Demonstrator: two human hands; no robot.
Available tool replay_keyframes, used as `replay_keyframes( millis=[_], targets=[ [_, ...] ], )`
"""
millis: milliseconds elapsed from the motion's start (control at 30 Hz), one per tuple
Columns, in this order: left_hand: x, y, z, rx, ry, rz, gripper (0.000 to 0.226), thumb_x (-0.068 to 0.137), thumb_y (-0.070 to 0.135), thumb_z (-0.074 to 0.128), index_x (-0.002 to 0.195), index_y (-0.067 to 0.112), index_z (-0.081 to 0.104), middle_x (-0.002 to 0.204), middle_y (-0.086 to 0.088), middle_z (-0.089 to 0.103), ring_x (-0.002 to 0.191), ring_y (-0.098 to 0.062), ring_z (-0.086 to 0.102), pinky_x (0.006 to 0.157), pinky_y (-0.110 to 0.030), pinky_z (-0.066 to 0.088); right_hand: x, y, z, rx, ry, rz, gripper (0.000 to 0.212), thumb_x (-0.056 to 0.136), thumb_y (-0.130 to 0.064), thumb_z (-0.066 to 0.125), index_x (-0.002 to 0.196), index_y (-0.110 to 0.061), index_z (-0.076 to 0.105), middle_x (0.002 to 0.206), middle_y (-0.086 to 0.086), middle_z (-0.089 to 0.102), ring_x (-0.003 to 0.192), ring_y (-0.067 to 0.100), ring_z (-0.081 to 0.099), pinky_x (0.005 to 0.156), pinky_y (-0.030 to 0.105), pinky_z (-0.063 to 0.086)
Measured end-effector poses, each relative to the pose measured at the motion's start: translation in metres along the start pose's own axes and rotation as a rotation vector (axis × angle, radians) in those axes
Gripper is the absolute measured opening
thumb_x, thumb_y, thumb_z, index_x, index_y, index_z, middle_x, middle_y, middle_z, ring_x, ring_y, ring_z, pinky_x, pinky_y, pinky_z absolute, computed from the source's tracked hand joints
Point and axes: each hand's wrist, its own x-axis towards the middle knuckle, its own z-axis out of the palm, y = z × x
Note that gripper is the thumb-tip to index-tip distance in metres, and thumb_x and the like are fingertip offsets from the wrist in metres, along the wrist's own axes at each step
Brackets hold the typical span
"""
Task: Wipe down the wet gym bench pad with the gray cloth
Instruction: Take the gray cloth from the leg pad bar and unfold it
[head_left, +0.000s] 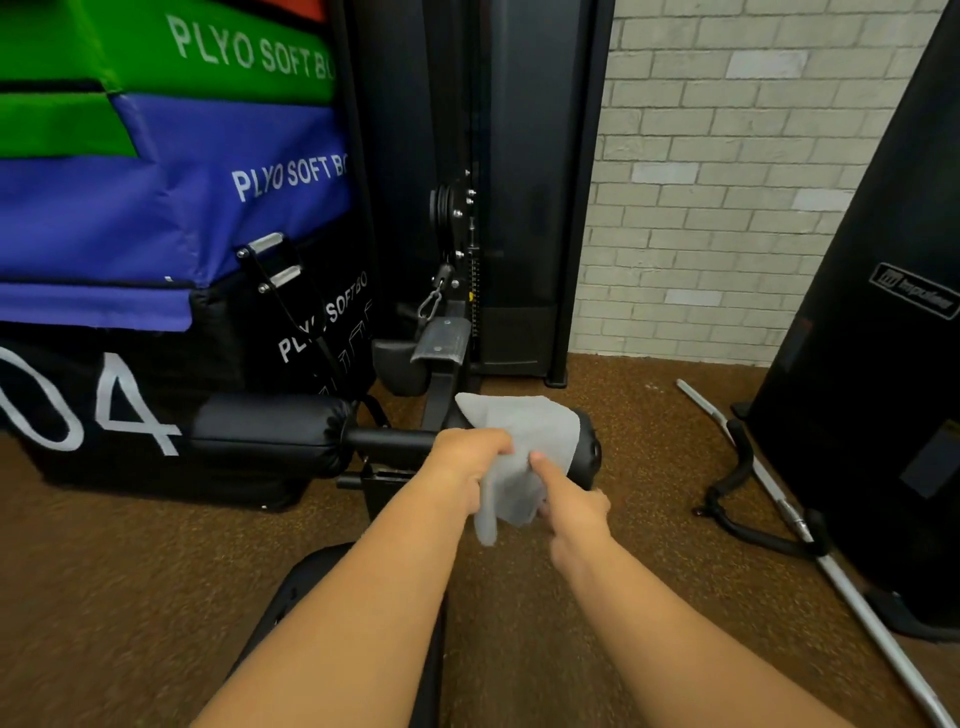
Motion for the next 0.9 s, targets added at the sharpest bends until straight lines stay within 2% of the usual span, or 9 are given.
replay_keyframes(
  millis=[67, 133, 267, 367, 467, 567, 700, 800, 900],
  targets=[
    [-0.007, 0.005, -0.007, 0.072, -0.094, -0.013, 0.044, 0.073, 0.011, 0.071, 0.115, 0.01, 0.056, 0.107, -0.014, 0.066, 0.1, -0.031, 0.063, 0.094, -0.047, 0.051, -0.009, 0.003, -0.004, 0.005, -0.15, 0.042, 0.099, 0.058, -0.05, 0.084, 0.139, -0.012, 0.04, 0.126, 0.009, 0.061, 0.109, 0.027, 0.059, 0.086, 0.039, 0.049],
    [-0.014, 0.01, -0.014, 0.194, -0.148, 0.059, 0.042, 0.077, 0.017, 0.071, 0.117, 0.013, 0.058, 0.11, -0.011, 0.068, 0.101, -0.028, 0.065, 0.095, -0.047, 0.051, -0.02, 0.003, -0.008, -0.046, -0.307, 0.043, 0.068, 0.064, -0.057, 0.077, 0.118, -0.019, 0.061, 0.117, 0.004, 0.067, 0.104, 0.021, 0.06, 0.088, 0.036, 0.045],
    [-0.028, 0.018, -0.038, 0.386, -0.161, 0.213, 0.036, 0.08, 0.021, 0.07, 0.114, 0.015, 0.065, 0.107, -0.007, 0.071, 0.099, -0.025, 0.067, 0.092, -0.041, 0.052, -0.04, -0.003, -0.021, -0.082, -0.501, -0.123, 0.045, 0.071, -0.044, 0.073, 0.11, -0.022, 0.069, 0.109, 0.001, 0.073, 0.104, 0.018, 0.067, 0.098, 0.042, 0.048],
    [-0.047, 0.027, -0.053, 0.424, -0.061, 0.271, 0.03, 0.081, 0.012, 0.07, 0.111, 0.012, 0.065, 0.107, -0.01, 0.069, 0.097, -0.026, 0.066, 0.076, -0.036, 0.054, -0.059, -0.018, -0.028, -0.152, -0.455, -0.345, 0.021, 0.083, -0.024, 0.069, 0.104, -0.017, 0.07, 0.1, 0.003, 0.073, 0.084, 0.009, 0.071, 0.072, 0.027, 0.056],
    [-0.067, 0.035, -0.06, 0.413, 0.003, 0.314, 0.058, 0.077, 0.005, 0.073, 0.128, 0.015, 0.049, 0.112, -0.011, 0.063, 0.101, -0.025, 0.062, 0.08, -0.035, 0.052, -0.076, -0.034, -0.028, -0.346, -0.361, -0.56, 0.02, 0.082, -0.03, 0.072, 0.1, -0.021, 0.07, 0.124, 0.004, 0.058, 0.11, 0.015, 0.059, 0.087, 0.033, 0.053],
    [-0.088, 0.047, -0.064, 0.518, -0.048, 0.371, 0.083, 0.076, 0.005, 0.074, 0.144, 0.029, 0.032, 0.116, -0.016, 0.06, 0.106, -0.025, 0.059, 0.088, -0.031, 0.047, -0.101, -0.055, -0.027, -0.482, -0.286, -0.661, 0.014, 0.081, -0.031, 0.073, 0.089, -0.035, 0.061, 0.139, -0.009, 0.029, 0.124, 0.007, 0.035, 0.101, 0.031, 0.039],
    [-0.124, 0.058, -0.07, 0.7, -0.026, 0.447, 0.032, 0.082, 0.018, 0.071, 0.114, 0.017, 0.068, 0.106, -0.006, 0.069, 0.097, -0.02, 0.063, 0.082, -0.031, 0.052, -0.132, -0.083, -0.034, -0.541, -0.304, -0.781, 0.017, 0.081, -0.029, 0.073, 0.092, -0.032, 0.061, 0.138, -0.013, 0.025, 0.125, 0.004, 0.029, 0.098, 0.026, 0.035],
    [-0.149, 0.058, -0.079, 0.659, -0.016, 0.481, 0.017, 0.083, 0.027, 0.07, 0.094, 0.015, 0.07, 0.094, -0.003, 0.067, 0.084, -0.016, 0.061, 0.066, -0.024, 0.046, -0.149, -0.094, -0.04, -0.554, -0.237, -0.757, 0.021, 0.078, -0.031, 0.076, 0.093, -0.026, 0.062, 0.136, -0.01, 0.028, 0.121, 0.002, 0.028, 0.089, 0.017, 0.032],
    [-0.175, 0.058, -0.089, 0.532, -0.039, 0.497, 0.01, 0.087, 0.032, 0.063, 0.087, 0.023, 0.061, 0.093, 0.0, 0.059, 0.079, -0.012, 0.056, 0.063, -0.023, 0.043, -0.169, -0.099, -0.042, -0.582, -0.162, -0.703, 0.035, 0.073, -0.039, 0.079, 0.094, -0.014, 0.065, 0.13, -0.008, 0.031, 0.117, 0.005, 0.032, 0.091, 0.021, 0.036]
  ],
)
